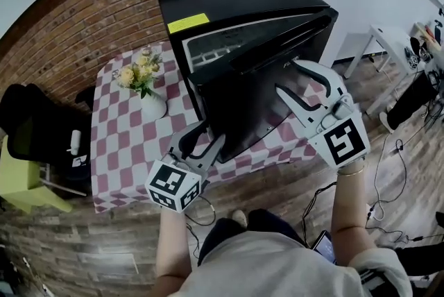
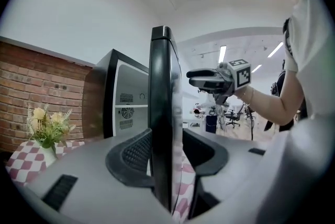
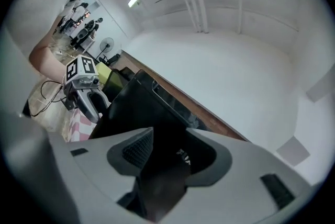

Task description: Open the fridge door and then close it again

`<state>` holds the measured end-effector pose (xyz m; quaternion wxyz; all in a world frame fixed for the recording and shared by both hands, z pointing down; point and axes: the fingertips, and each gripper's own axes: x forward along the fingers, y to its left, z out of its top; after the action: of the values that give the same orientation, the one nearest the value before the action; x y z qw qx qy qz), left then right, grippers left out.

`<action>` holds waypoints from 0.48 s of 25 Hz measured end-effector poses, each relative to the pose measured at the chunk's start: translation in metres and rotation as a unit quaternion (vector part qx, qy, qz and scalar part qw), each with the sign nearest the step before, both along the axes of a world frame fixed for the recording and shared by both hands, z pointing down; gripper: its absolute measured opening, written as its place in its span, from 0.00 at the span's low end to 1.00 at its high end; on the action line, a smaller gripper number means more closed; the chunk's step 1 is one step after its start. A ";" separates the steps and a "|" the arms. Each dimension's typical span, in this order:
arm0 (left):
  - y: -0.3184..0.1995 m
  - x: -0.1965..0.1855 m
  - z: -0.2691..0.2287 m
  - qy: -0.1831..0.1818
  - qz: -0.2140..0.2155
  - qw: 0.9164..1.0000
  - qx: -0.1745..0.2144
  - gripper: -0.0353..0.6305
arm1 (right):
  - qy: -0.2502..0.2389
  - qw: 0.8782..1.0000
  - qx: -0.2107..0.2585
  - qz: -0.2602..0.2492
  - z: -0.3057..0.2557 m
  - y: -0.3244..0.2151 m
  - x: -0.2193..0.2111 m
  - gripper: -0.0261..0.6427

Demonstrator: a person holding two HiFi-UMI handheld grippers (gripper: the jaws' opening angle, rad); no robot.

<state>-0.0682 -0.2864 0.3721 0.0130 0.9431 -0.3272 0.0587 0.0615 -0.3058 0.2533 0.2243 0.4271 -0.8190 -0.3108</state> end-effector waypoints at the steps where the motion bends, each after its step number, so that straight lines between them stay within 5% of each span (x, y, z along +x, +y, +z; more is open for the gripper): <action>1: 0.003 0.001 0.000 -0.003 0.004 1.000 -0.001 0.33 | -0.001 1.000 -0.006 -0.003 0.004 0.003 -0.001 0.32; 12: 0.027 0.013 0.000 0.020 0.014 1.000 -0.010 0.32 | -0.064 0.996 -0.054 -0.020 0.036 0.032 -0.011 0.39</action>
<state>-0.0555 -0.2598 0.3717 0.0277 0.9485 -0.3127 0.0434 0.0502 -0.2737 0.2894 0.1878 0.4171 -0.8555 -0.2428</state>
